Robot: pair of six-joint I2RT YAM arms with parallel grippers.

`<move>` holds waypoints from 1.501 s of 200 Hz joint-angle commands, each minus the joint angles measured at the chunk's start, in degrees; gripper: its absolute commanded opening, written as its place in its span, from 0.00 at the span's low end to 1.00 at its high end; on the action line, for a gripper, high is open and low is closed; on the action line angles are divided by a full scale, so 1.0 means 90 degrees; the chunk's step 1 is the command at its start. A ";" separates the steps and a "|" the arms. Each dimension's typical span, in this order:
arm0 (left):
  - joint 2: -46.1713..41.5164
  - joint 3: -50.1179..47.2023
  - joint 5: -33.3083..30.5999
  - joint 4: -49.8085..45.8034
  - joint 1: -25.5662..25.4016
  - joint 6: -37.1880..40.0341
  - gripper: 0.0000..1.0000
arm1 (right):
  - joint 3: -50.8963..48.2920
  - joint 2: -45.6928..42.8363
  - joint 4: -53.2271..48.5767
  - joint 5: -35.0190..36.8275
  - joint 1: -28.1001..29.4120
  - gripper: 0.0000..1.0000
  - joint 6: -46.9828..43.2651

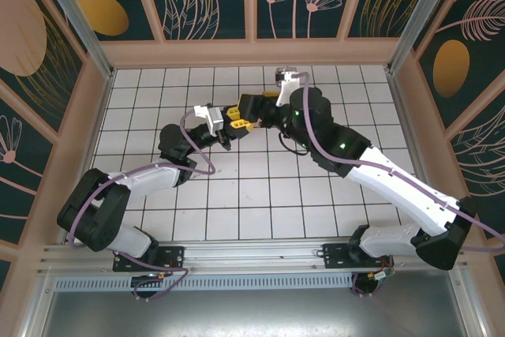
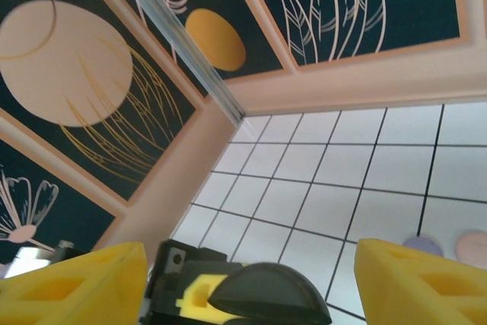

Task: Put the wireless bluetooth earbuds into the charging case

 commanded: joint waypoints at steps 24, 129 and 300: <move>0.0098 -0.0031 0.0131 0.0351 -0.0018 -0.0106 0.00 | 0.0407 -0.0035 -0.0512 -0.0491 -0.0508 0.69 0.0161; 0.0284 0.0024 0.0420 -0.0404 -0.0017 0.0519 0.00 | 0.2948 0.2208 -0.3014 -0.2239 -0.1516 0.10 -0.0755; 0.0856 0.0319 -0.0108 0.0132 -0.0018 -0.0447 0.00 | 0.0486 -0.0082 -0.2591 -0.1461 -0.1582 0.06 0.0225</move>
